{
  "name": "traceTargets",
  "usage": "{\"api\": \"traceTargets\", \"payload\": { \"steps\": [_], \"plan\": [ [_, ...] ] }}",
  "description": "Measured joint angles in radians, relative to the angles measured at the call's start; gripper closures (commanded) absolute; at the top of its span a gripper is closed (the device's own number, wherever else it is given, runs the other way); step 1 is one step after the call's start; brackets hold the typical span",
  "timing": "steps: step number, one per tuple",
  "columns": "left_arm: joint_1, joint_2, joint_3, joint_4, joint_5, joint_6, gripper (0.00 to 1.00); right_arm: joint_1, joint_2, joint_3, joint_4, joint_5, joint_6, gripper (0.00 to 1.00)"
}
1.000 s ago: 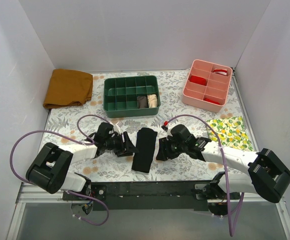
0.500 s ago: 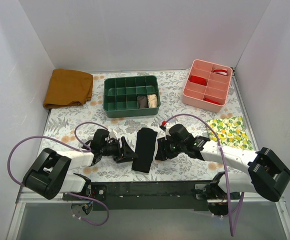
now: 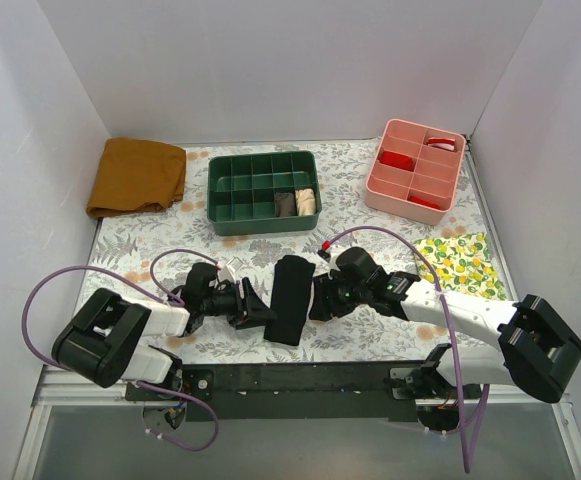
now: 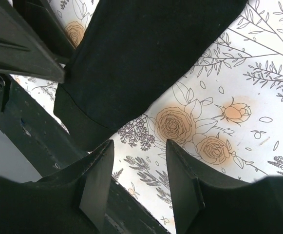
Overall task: Roll the underwear
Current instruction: Roll the underwear to the center of the board.
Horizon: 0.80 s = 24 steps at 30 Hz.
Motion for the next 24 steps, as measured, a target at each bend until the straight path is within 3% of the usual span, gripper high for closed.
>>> {"api": "traceTargets", "payload": {
  "steps": [3, 8, 15, 18, 24],
  "plan": [
    [0.0, 0.017, -0.001, 0.012, 0.003, -0.003, 0.63, 0.005, 0.0, 0.005, -0.001, 0.002, 0.0, 0.45],
    [0.0, 0.018, -0.001, 0.0, -0.013, 0.002, 0.65, 0.012, 0.0, 0.006, -0.002, 0.007, 0.001, 0.45],
    [0.0, 0.023, 0.006, -0.025, -0.033, 0.01, 0.87, 0.038, 0.01, 0.006, -0.002, 0.012, -0.004, 0.45],
    [0.0, 0.04, 0.032, -0.056, -0.038, 0.015, 0.95, 0.075, 0.01, 0.014, -0.005, 0.029, -0.024, 0.45],
    [0.0, 0.068, 0.128, -0.185, -0.048, 0.04, 1.0, 0.206, 0.01, 0.083, -0.047, 0.113, -0.111, 0.44]
  ]
}}
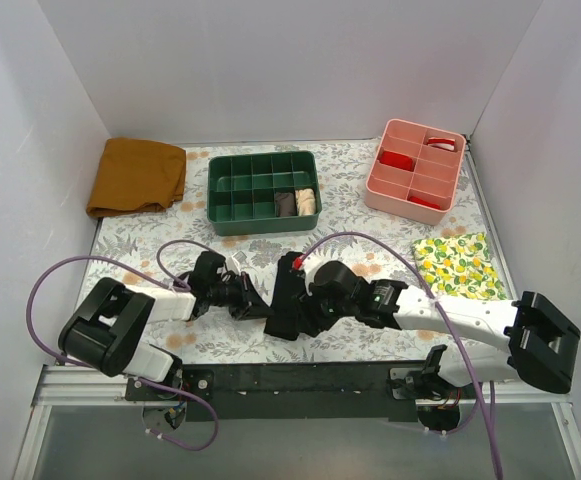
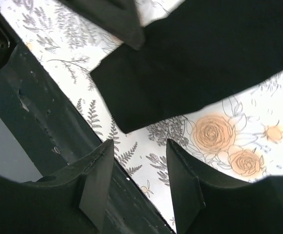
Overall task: Roll the underwear
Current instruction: Roll the underwear to the center of the board.
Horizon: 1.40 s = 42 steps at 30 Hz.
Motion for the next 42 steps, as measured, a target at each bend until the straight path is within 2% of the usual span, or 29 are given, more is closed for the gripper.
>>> {"api": "traceTargets", "payload": {
  "steps": [7, 15, 27, 42],
  "plan": [
    [0.0, 0.015, 0.134, -0.211, -0.025, 0.049, 1.0, 0.103, 0.012, 0.081, -0.044, 0.116, -0.134, 0.4],
    [0.0, 0.105, 0.242, -0.414, -0.057, 0.112, 1.0, 0.182, 0.088, 0.129, -0.108, 0.232, -0.255, 0.38],
    [0.003, 0.198, 0.302, -0.475, 0.008, 0.133, 1.0, 0.373, 0.256, 0.224, -0.114, 0.446, -0.357, 0.34],
    [0.007, 0.27, 0.356, -0.521, 0.068, 0.182, 1.0, 0.394, 0.364, 0.225, -0.083, 0.559, -0.504, 0.32]
  ]
}}
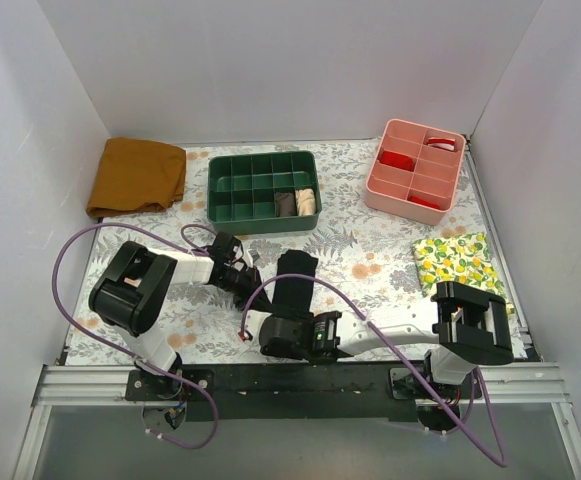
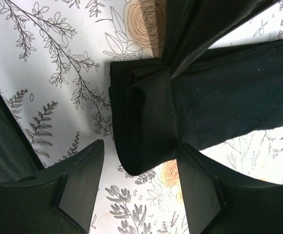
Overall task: Roll the underwear
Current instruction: Roll the underwear to the center of the board.
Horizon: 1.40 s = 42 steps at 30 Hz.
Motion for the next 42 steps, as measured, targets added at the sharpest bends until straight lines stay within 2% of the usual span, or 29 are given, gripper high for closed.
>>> {"api": "traceTargets", "payload": {
  "steps": [11, 21, 27, 34, 37, 42],
  "plan": [
    [0.006, 0.008, 0.0, 0.003, 0.017, 0.008, 1.0, 0.003, 0.036, -0.003, 0.048, -0.018, -0.019, 0.32],
    [0.006, 0.008, 0.0, 0.003, 0.018, 0.014, 1.0, 0.009, 0.082, -0.014, 0.173, 0.066, -0.014, 0.37],
    [0.006, 0.008, 0.0, 0.003, 0.018, 0.014, 1.0, 0.014, 0.094, -0.037, 0.243, 0.099, 0.013, 0.48],
    [0.007, 0.008, 0.0, 0.003, 0.018, 0.015, 1.0, 0.024, 0.107, -0.05, 0.28, 0.101, 0.043, 0.71],
    [0.007, 0.008, 0.0, 0.003, 0.018, 0.015, 1.0, 0.024, 0.107, -0.053, 0.286, 0.09, 0.046, 0.75],
    [0.012, 0.004, 0.0, 0.0, 0.014, 0.022, 0.97, 0.017, 0.097, -0.053, 0.283, 0.061, 0.048, 0.76]
  ]
}}
